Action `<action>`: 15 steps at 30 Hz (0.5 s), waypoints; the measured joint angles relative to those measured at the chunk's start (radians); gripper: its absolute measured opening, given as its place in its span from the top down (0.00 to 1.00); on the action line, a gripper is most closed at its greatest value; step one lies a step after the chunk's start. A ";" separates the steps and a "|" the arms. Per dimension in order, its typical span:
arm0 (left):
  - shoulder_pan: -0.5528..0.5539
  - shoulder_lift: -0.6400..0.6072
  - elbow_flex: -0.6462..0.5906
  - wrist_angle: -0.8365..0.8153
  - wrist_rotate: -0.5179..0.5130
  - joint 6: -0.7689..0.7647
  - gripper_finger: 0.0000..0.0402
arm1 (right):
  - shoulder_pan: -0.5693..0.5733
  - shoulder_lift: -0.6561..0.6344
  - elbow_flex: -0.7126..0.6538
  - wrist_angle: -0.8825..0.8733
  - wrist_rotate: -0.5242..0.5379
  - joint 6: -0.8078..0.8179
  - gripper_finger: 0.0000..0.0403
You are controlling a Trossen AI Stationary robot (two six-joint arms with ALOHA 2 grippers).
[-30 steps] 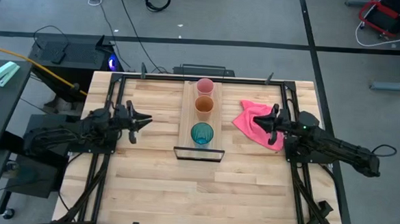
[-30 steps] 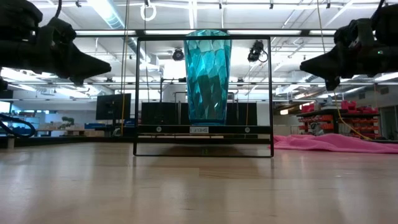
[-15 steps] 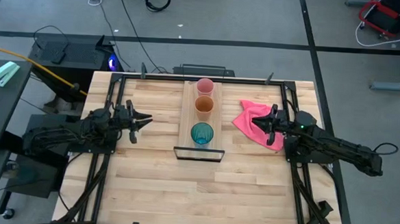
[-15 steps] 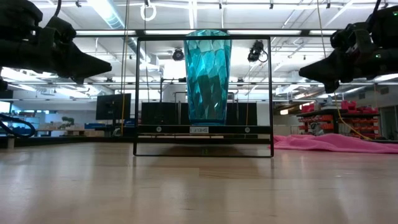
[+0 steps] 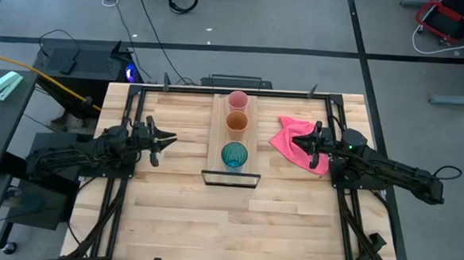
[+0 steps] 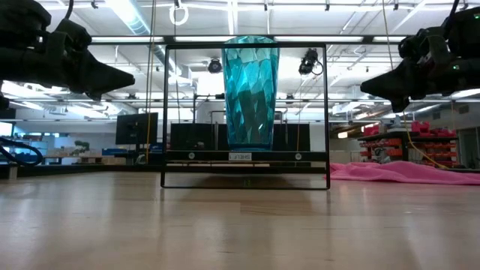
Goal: Stack small to large cups/mugs on shelf
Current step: Return to Home Position
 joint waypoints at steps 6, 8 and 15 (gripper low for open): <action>0.000 0.000 0.000 0.001 0.000 0.000 0.80 | 0.000 0.000 0.000 0.000 0.000 0.000 0.87; 0.000 0.000 0.000 0.002 0.000 0.000 0.79 | 0.000 0.000 0.000 0.000 0.000 0.000 0.87; 0.000 0.000 0.000 0.002 0.001 0.000 0.78 | 0.000 0.000 0.000 0.000 0.000 0.000 0.87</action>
